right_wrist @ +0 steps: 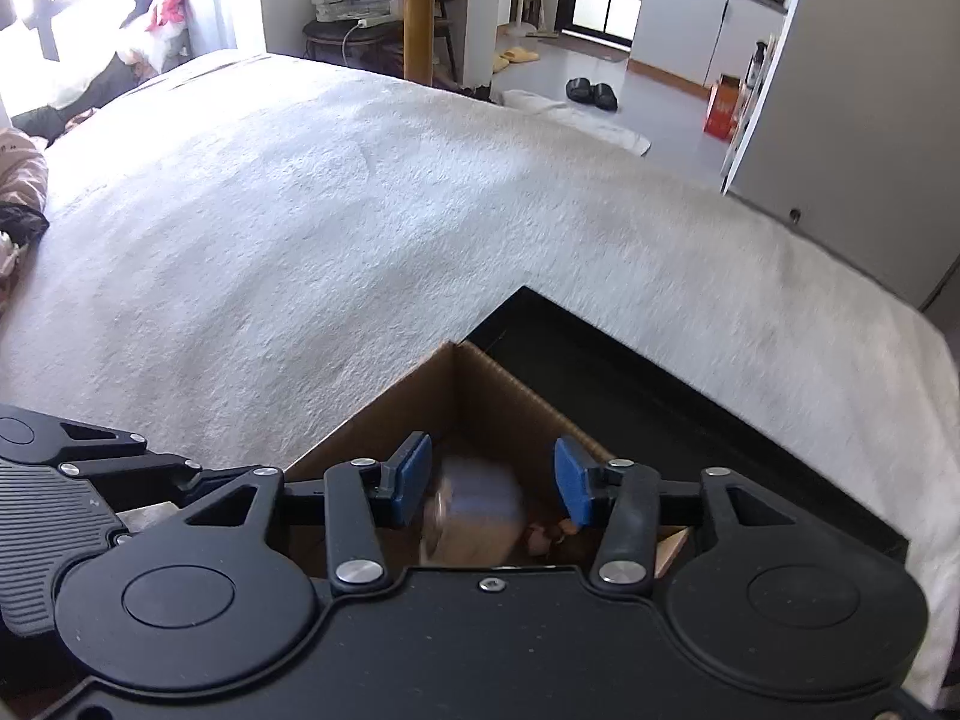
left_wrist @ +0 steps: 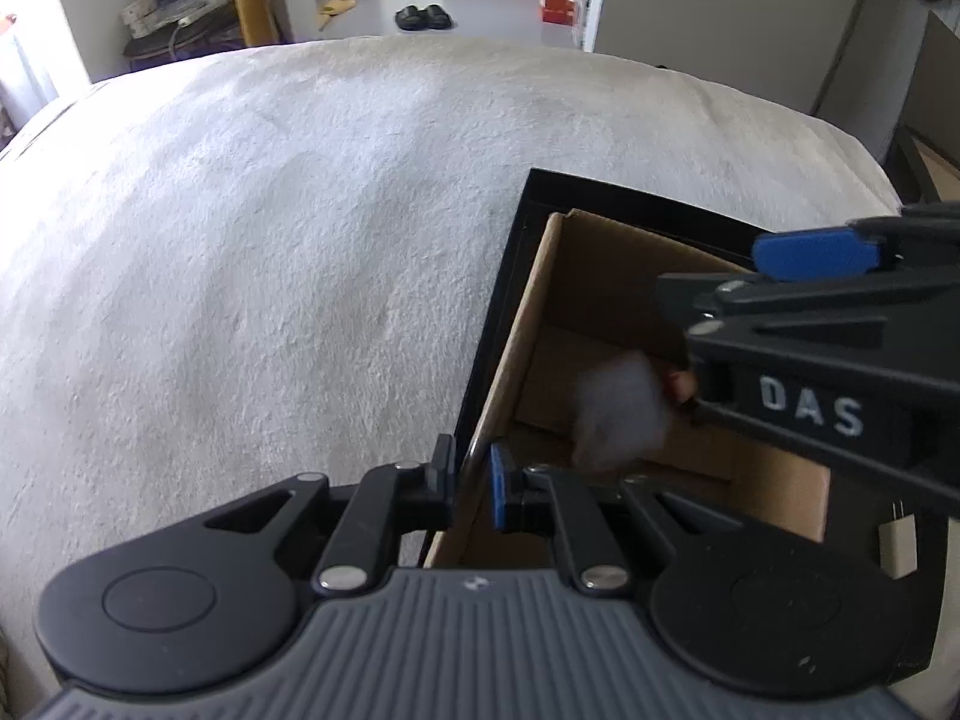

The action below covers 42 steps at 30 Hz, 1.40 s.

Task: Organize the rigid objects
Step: 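Open the right gripper to drop the lavender block into the box, then move the right gripper to the white charger plug and close on it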

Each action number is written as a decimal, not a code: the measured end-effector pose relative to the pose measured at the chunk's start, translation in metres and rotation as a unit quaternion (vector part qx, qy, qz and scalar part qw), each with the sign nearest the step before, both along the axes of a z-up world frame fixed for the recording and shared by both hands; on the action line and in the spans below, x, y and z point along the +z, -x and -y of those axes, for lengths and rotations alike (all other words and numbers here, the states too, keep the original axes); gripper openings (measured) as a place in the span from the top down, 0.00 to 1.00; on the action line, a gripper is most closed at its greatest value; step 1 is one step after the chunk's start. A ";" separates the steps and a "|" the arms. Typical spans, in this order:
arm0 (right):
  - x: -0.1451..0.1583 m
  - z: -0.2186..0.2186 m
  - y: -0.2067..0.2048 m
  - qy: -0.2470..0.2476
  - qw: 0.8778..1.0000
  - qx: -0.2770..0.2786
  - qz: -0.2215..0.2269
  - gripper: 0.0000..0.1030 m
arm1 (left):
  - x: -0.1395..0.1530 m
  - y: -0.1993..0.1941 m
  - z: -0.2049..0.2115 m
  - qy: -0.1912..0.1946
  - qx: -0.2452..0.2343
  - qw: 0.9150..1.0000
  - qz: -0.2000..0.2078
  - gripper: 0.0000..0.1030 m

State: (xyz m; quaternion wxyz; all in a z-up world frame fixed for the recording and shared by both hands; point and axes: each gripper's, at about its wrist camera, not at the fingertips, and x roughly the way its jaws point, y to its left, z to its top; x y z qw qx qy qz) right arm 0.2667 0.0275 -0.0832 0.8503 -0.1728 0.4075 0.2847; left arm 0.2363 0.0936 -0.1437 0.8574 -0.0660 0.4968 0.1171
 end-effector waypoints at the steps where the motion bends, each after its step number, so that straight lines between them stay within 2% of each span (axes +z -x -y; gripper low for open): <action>1: 0.001 0.001 0.001 -0.001 1.000 -0.003 -0.001 0.53 | 0.000 0.000 0.000 0.001 0.000 1.000 0.000 0.90; 6: 0.002 0.013 0.008 -0.003 1.000 -0.015 -0.004 0.43 | 0.001 0.001 0.003 -0.002 0.000 1.000 -0.002 0.90; 13: 0.003 0.036 0.017 -0.006 0.999 -0.042 -0.002 0.36 | 0.002 0.002 0.014 -0.017 -0.004 1.000 -0.008 0.90; 18: 0.004 0.059 0.021 -0.017 0.998 -0.067 -0.006 0.33 | 0.004 0.000 0.021 -0.032 -0.007 0.999 -0.026 0.84; 21: 0.005 0.072 0.024 -0.025 0.996 -0.080 -0.005 0.31 | 0.008 0.001 0.026 -0.037 -0.006 0.999 -0.028 0.70; 23: 0.005 0.082 0.025 -0.030 0.996 -0.089 -0.006 0.30 | 0.013 0.004 0.029 -0.040 -0.005 0.999 -0.020 0.56; 26: 0.005 0.095 0.029 -0.040 0.994 -0.101 -0.009 0.30 | 0.020 0.005 0.036 -0.054 -0.005 0.998 -0.013 0.45; 32: 0.008 0.121 0.039 -0.059 0.991 -0.122 -0.003 0.23 | 0.034 0.011 0.057 -0.070 -0.016 0.997 -0.003 0.35; 42: 0.009 0.164 0.055 -0.089 0.983 -0.159 -0.001 0.17 | 0.043 0.025 0.093 -0.081 -0.042 0.996 -0.008 0.28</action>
